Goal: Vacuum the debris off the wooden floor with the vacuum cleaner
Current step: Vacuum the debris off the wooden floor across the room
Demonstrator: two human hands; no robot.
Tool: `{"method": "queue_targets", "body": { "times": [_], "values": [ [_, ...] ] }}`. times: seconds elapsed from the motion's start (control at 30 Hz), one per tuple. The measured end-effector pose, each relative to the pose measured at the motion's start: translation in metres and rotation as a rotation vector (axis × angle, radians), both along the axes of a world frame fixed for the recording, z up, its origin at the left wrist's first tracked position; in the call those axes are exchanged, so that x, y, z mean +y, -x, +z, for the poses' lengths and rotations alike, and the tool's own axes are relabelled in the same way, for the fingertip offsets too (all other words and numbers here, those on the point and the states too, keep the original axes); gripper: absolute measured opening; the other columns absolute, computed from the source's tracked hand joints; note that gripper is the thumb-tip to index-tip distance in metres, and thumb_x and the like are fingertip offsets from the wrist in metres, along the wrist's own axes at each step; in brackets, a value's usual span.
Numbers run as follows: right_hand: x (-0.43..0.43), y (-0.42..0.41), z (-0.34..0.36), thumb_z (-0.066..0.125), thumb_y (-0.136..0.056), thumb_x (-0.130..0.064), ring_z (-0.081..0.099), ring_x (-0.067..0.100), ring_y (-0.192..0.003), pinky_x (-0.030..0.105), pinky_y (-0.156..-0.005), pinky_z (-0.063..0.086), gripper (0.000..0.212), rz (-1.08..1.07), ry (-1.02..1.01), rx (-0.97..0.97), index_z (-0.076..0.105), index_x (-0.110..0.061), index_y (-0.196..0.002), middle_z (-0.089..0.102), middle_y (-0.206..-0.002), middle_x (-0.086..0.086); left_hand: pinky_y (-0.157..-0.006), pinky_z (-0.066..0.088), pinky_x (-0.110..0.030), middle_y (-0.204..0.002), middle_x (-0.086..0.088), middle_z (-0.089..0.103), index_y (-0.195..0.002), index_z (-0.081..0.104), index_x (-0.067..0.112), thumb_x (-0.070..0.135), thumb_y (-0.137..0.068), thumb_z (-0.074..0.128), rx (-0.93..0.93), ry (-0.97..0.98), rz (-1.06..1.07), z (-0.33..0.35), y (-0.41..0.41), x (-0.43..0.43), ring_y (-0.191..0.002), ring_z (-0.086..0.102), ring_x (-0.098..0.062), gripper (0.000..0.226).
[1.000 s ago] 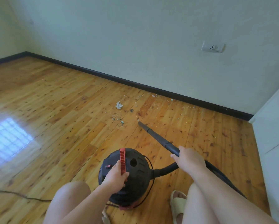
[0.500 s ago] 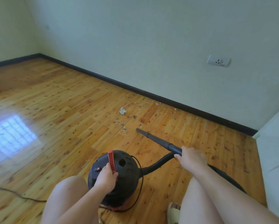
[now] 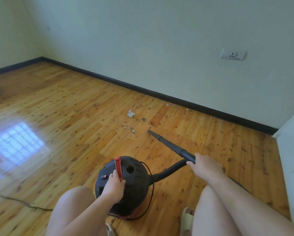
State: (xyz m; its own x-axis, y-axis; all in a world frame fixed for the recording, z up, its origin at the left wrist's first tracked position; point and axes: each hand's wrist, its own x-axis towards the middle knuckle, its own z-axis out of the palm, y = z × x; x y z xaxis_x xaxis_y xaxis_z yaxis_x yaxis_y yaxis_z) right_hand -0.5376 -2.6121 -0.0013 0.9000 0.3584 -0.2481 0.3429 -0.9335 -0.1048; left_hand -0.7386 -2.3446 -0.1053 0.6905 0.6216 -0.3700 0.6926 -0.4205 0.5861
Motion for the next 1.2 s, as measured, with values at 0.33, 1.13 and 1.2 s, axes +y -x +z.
{"method": "queue_targets", "body": {
  "times": [0.33, 1.13, 1.2],
  "values": [
    [0.013, 0.016, 0.016, 0.046, -0.105, -0.054, 0.063, 0.022, -0.119, 0.032, -0.089, 0.052, 0.055, 0.110, 0.005, 0.042, 0.046, -0.020, -0.148, 0.063, -0.135, 0.000, -0.062, 0.047, -0.021, -0.116, -0.001, 0.053, -0.143, 0.039, 0.016, 0.023, -0.104, 0.052, 0.002, 0.015, 0.019, 0.005, 0.007, -0.004, -0.085, 0.062, -0.012, 0.042],
    [0.039, 0.034, 0.003, 0.048, -0.104, -0.053, 0.067, 0.018, -0.103, 0.027, -0.070, 0.043, 0.041, 0.206, -0.037, -0.051, 0.054, -0.023, -0.131, 0.069, -0.116, -0.002, -0.074, 0.059, -0.028, -0.118, -0.004, 0.055, -0.142, 0.037, 0.014, 0.024, -0.103, 0.053, 0.105, -0.024, 0.000, 0.014, 0.012, -0.002, -0.089, 0.065, -0.015, 0.043],
    [0.044, 0.034, 0.002, 0.047, -0.105, -0.053, 0.067, 0.019, -0.104, 0.027, -0.071, 0.044, 0.042, 0.198, -0.022, -0.057, 0.053, -0.022, -0.133, 0.068, -0.118, -0.001, -0.076, 0.060, -0.030, -0.116, -0.003, 0.054, -0.141, 0.037, 0.014, 0.024, -0.104, 0.052, 0.134, -0.039, -0.001, 0.015, 0.010, 0.002, -0.089, 0.065, -0.015, 0.041]
  ]
}}
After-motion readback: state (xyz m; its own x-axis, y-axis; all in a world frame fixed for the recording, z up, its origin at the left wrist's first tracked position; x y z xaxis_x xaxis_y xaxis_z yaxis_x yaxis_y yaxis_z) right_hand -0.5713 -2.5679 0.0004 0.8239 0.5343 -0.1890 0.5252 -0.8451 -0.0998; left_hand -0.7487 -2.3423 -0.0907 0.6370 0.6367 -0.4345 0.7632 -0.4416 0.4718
